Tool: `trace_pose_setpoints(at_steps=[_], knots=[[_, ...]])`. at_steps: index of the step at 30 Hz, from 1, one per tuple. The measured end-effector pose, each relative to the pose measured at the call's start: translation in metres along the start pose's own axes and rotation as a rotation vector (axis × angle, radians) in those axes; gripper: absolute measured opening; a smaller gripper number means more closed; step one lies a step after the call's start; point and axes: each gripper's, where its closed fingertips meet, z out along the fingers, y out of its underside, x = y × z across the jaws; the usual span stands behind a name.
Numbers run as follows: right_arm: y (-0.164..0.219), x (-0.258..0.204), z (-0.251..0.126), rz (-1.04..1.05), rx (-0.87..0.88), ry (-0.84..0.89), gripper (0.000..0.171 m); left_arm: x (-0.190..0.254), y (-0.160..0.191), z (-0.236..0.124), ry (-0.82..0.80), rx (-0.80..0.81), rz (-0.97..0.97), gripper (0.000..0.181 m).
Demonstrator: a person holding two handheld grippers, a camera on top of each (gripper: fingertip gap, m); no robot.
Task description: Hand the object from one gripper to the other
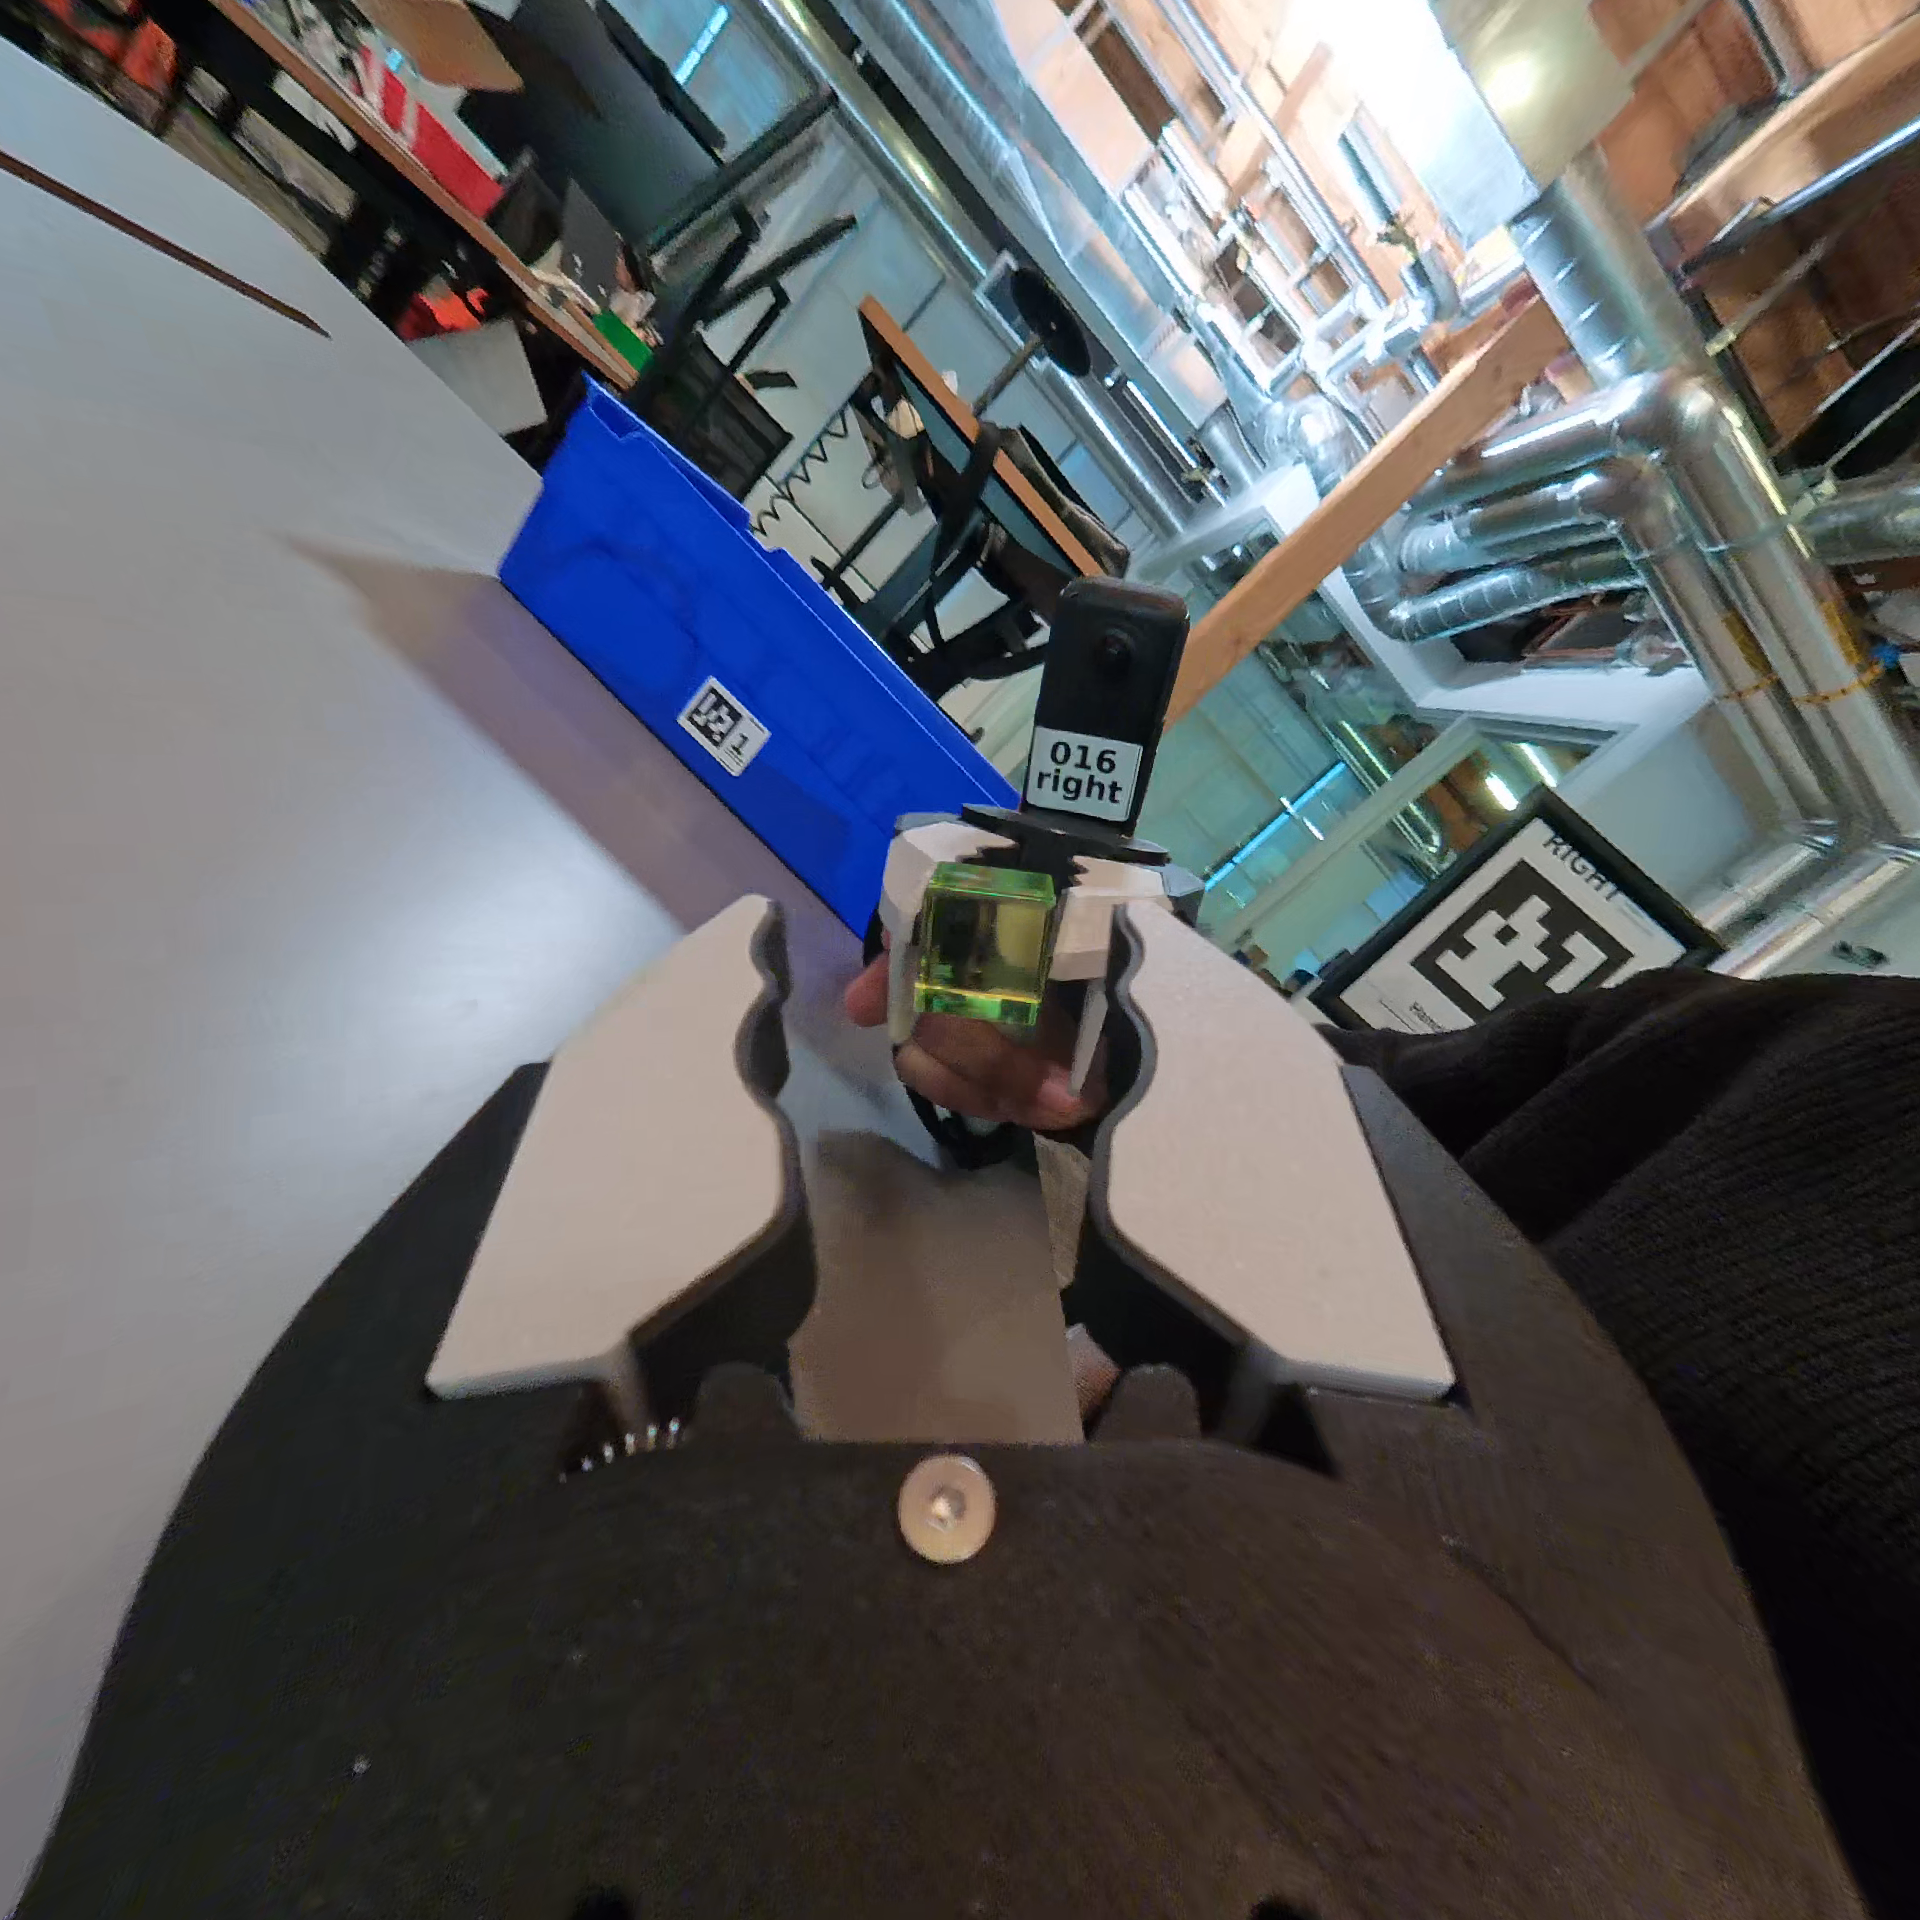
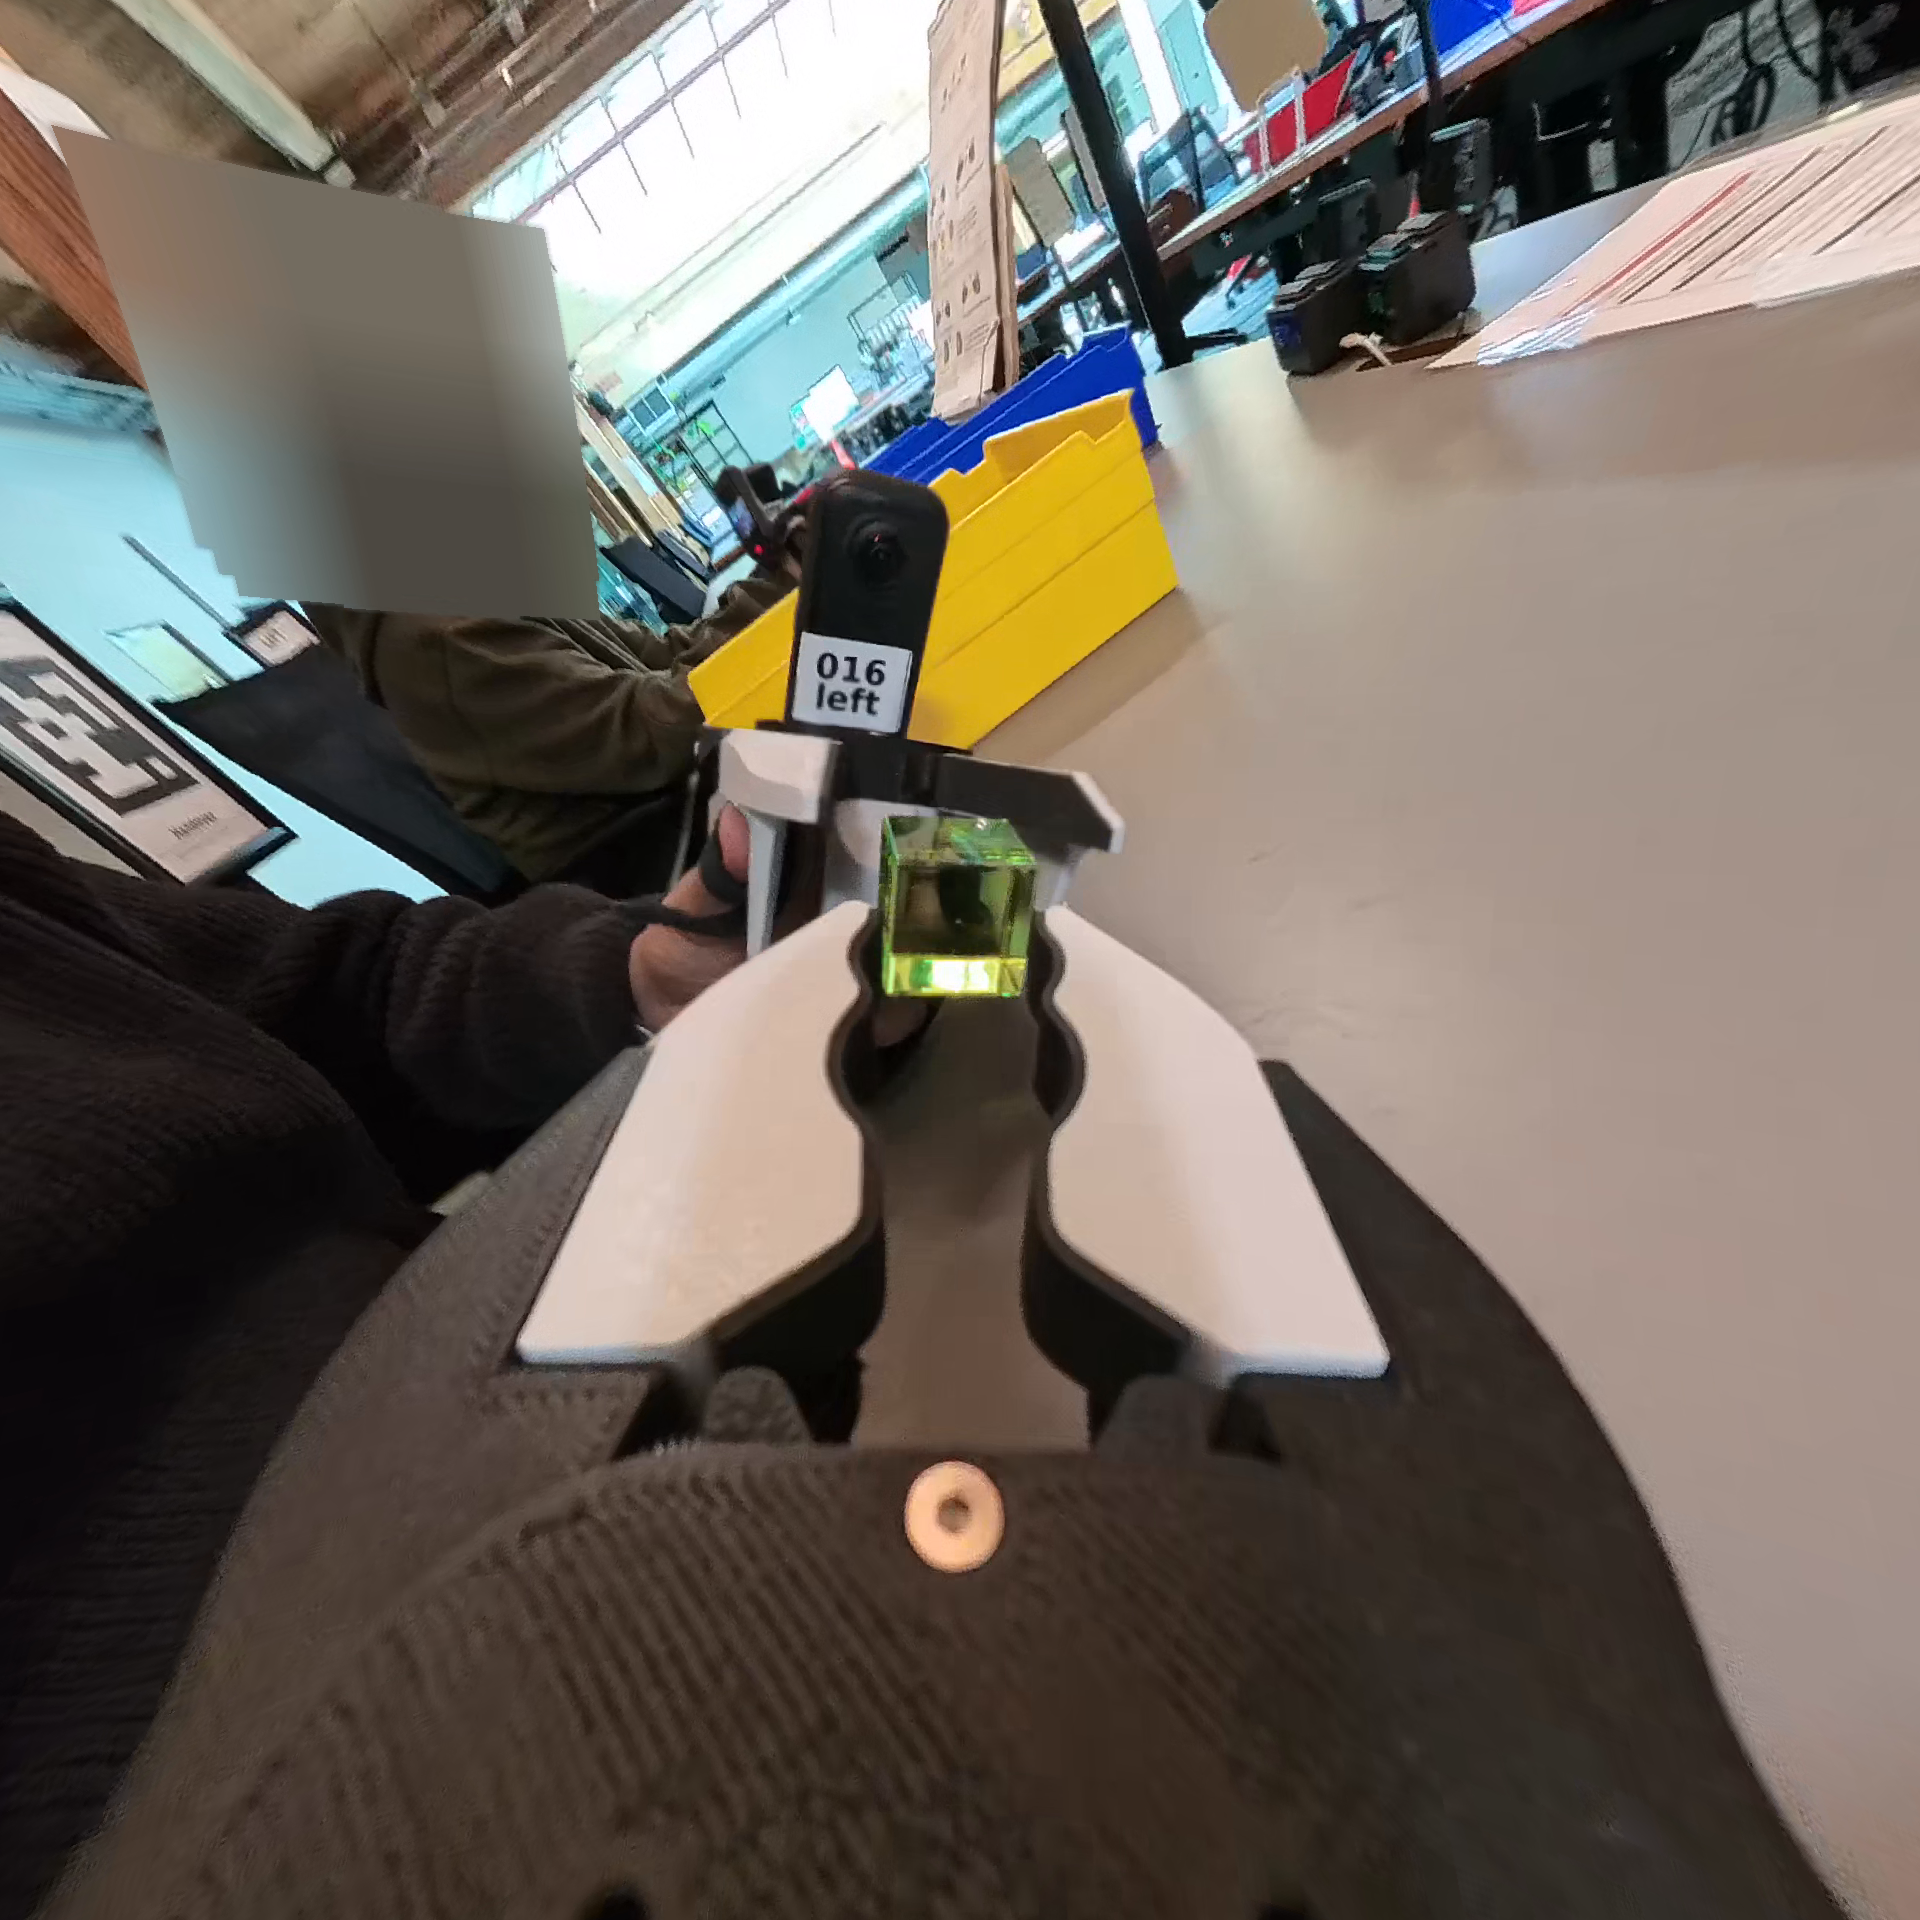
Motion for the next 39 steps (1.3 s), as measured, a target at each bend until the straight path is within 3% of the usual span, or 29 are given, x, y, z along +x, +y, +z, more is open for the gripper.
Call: trace_pose_setpoints(at_steps=[3, 6, 11, 17, 25, 32, 39], knots=[[-0.003, 0.004, -0.005, 0.092, 0.025, -0.021, 0.027, -0.002, -0.001, -0.001, -0.037, -0.025, 0.094, 0.071], [-0.002, 0.008, -0.008, 0.201, 0.022, -0.049, 0.027, -0.001, 0.014, 0.003, -0.079, -0.168, 0.307, 0.075], [0.007, 0.009, -0.012, 0.339, -0.030, -0.096, 0.027, -0.002, 0.032, 0.005, -0.180, -0.346, 0.746, 0.073], [0.018, 0.002, -0.011, 0.500, -0.083, -0.180, 0.026, -0.001, 0.047, 0.009, -0.211, -0.428, 0.982, 0.068], [0.021, -0.008, -0.008, 0.549, -0.103, -0.247, 0.027, 0.014, 0.038, 0.006, -0.141, -0.347, 0.957, 0.034], [0.022, -0.011, -0.007, 0.619, -0.098, -0.297, 0.027, 0.014, 0.047, 0.009, -0.125, -0.381, 0.960, 0.039], [0.022, -0.017, -0.005, 0.596, -0.100, -0.317, 0.027, 0.018, 0.044, 0.009, -0.115, -0.359, 0.953, 0.030]])
